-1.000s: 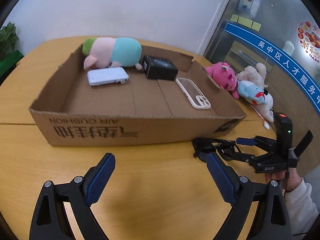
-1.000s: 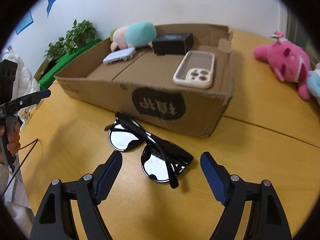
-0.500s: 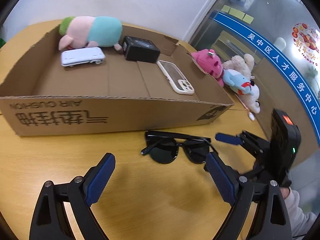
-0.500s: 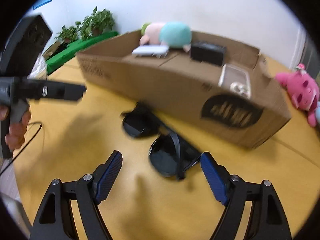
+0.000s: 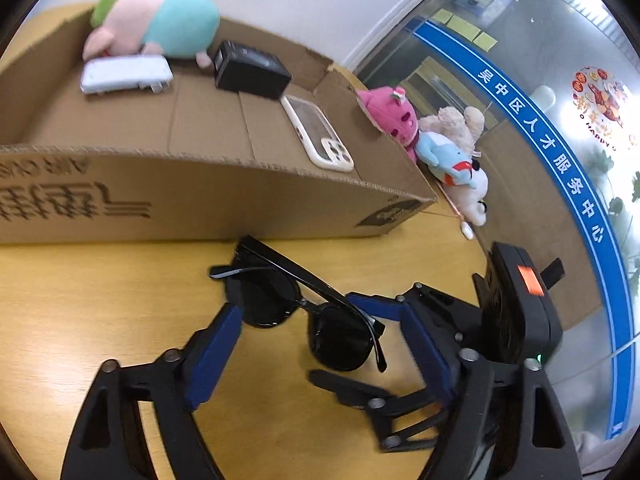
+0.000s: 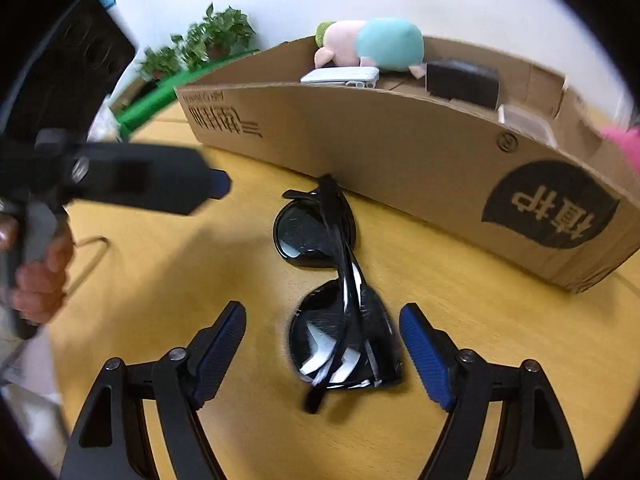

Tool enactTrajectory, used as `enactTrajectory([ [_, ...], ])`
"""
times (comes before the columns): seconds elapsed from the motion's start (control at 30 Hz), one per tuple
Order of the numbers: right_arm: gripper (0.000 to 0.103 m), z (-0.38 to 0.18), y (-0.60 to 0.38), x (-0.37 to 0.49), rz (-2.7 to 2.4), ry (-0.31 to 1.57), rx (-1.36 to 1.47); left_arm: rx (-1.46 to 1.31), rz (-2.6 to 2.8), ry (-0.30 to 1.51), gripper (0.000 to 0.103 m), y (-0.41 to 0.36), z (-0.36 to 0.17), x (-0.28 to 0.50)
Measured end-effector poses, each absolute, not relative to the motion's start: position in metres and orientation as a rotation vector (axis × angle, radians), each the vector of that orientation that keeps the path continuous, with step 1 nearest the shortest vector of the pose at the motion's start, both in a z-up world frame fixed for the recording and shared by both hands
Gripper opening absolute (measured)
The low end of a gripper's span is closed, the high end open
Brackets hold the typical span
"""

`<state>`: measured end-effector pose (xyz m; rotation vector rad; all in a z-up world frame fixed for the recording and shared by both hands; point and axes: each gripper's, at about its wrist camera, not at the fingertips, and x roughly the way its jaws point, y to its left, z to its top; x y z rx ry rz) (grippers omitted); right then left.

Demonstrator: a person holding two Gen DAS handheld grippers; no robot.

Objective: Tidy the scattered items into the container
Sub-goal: 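Move both grippers down to the black sunglasses on the table, then grasp the sunglasses with the left gripper and lift them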

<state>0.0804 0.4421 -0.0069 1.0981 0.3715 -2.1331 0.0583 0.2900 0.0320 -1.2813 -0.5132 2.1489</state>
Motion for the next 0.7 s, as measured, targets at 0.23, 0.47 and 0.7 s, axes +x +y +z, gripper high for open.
enactTrajectory([
  [0.23, 0.052, -0.004, 0.434, 0.096, -2.211, 0.363, 1.149, -1.319, 2.022, -0.629, 0.045, 0.303, 0.012, 0.041],
  [0.47, 0.035, -0.002, 0.429, 0.1, -2.213, 0.277, 1.189, -1.382, 2.022, -0.64, 0.018, 0.306, -0.004, 0.038],
  [0.7, 0.024, 0.005, 0.431, 0.092, -2.17, 0.116, 1.225, -1.331, 2.052, -0.583, 0.009, 0.306, 0.013, 0.048],
])
